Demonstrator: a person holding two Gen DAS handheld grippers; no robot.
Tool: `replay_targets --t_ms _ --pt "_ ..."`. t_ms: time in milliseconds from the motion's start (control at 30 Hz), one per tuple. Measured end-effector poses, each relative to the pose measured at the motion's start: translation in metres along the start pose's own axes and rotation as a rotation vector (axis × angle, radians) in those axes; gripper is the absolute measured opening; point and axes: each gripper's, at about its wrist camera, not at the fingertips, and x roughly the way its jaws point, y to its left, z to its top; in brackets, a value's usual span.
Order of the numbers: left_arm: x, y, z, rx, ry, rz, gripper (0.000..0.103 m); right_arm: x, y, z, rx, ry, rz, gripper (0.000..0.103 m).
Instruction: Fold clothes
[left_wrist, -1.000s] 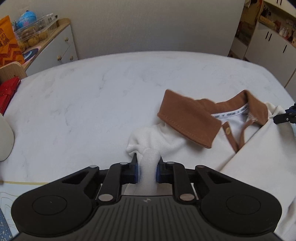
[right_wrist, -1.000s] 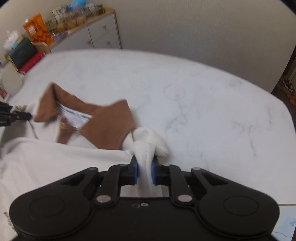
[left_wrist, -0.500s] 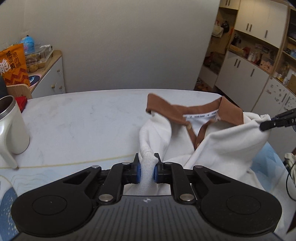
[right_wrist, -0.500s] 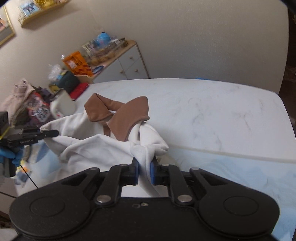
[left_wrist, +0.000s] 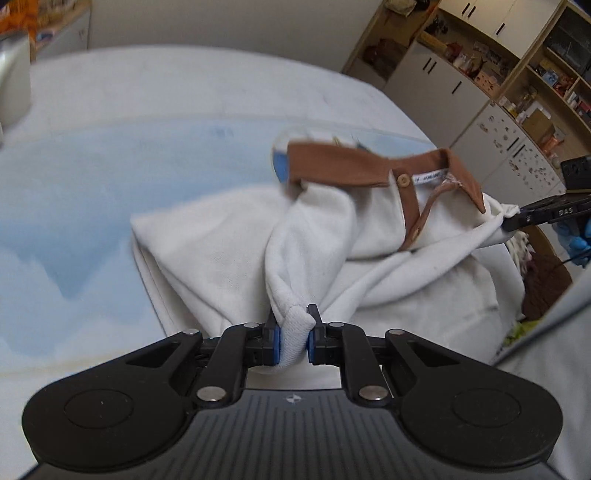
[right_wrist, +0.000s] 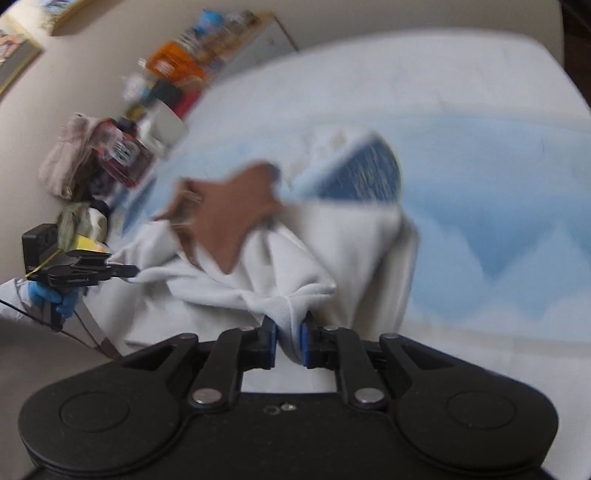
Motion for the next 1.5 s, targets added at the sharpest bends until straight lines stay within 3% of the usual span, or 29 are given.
replay_targets --t_ms 100,233,267,433,600,800,833,867,1000,1100,1167,1233,1300,1333,1400,1433,1500 --pt "0.011 0.004 -0.001 -0.004 0.024 0.016 0.017 0.009 0.003 -0.009 -0.028 0.057 -0.071 0.103" --pt "-0.001 -0.005 0.01 0.088 0.063 0.04 0.057 -0.012 0.023 -0.004 -0.151 0.049 -0.103 0.103" --pt "-0.008 -0.007 0.013 0.109 0.066 0.029 0.061 -0.019 0.027 -0.001 -0.178 0.042 -0.111 0.103" --pt "-0.027 -0.02 0.036 0.197 0.006 0.01 0.063 -0.029 0.05 0.021 -0.313 -0.007 -0.097 0.103" --pt "0.02 -0.041 0.063 0.298 0.034 -0.029 0.064 0.017 0.065 0.054 -0.392 0.02 -0.058 0.103" --pt "0.063 -0.047 0.075 0.324 0.106 -0.046 0.062 0.057 0.07 0.075 -0.415 0.023 -0.074 0.103" --pt "0.062 -0.048 0.074 0.325 0.101 -0.053 0.053 0.054 0.07 0.073 -0.423 0.016 -0.059 0.103" --pt "0.06 -0.051 0.073 0.33 0.091 -0.06 0.036 0.05 0.07 0.071 -0.431 0.008 -0.041 0.103" --pt "0.035 -0.053 0.06 0.342 0.071 -0.13 0.031 0.025 0.076 0.055 -0.47 0.015 0.05 0.103" --pt "0.016 -0.054 0.041 0.336 0.125 -0.225 0.031 0.015 0.085 0.033 -0.497 0.112 0.12 0.103" --pt "0.008 -0.055 0.022 0.348 0.208 -0.271 0.031 0.012 0.086 0.019 -0.524 0.186 0.139 0.103" --pt "0.001 -0.055 0.004 0.371 0.299 -0.278 0.031 0.004 0.084 0.012 -0.549 0.229 0.134 0.103" --pt "-0.01 -0.048 -0.006 0.373 0.353 -0.261 0.032 -0.013 0.072 0.024 -0.507 0.188 0.123 0.103" --pt "-0.018 -0.042 -0.007 0.357 0.347 -0.24 0.032 -0.016 0.063 0.032 -0.471 0.155 0.094 0.103" --pt "-0.032 -0.023 -0.002 0.294 0.272 -0.156 0.049 -0.021 0.044 0.049 -0.397 0.087 0.029 0.103" --pt "-0.034 -0.015 0.002 0.249 0.231 -0.11 0.066 -0.024 0.035 0.057 -0.359 0.052 -0.003 0.103" --pt "-0.031 0.002 0.011 0.153 0.153 -0.019 0.072 -0.008 0.021 0.064 -0.279 0.033 -0.055 0.103"
